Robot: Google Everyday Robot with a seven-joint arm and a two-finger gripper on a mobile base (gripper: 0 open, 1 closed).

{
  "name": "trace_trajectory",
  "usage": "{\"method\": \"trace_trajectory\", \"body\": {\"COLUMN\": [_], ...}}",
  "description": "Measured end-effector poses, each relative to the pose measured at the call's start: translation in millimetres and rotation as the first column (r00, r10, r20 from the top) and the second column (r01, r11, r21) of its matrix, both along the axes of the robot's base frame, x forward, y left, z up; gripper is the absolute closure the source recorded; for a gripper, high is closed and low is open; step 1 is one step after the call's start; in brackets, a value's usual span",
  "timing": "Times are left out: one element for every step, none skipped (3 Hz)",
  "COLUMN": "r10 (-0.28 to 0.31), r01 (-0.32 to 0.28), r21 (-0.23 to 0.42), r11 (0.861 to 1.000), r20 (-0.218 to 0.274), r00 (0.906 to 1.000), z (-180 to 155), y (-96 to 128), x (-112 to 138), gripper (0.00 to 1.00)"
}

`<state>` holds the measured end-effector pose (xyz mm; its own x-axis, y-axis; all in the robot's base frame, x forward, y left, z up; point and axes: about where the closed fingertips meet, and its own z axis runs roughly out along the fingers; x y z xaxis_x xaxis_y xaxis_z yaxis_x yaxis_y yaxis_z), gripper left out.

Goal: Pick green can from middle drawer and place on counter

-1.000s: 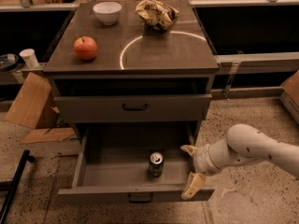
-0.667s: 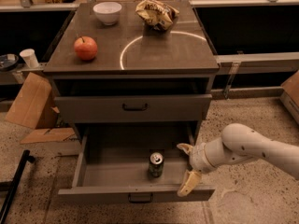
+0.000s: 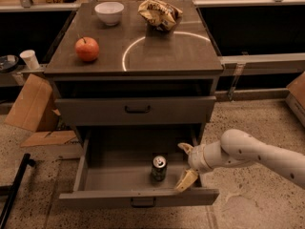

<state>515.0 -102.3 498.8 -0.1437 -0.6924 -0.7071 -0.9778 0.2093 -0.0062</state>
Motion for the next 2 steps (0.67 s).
{"method": "trace_trajectory", "body": {"r10": [-0.031,-0.038], "r01": [0.031,0.038], "r21": [0.039,0.074], "r11": [0.999,0.997], "r20": [0.000,-0.003], "r00": [0.9995,0.9993], "z": [-10,-25], "y": [9,29], "x": [17,31], "gripper": [0.00,0.00]}}
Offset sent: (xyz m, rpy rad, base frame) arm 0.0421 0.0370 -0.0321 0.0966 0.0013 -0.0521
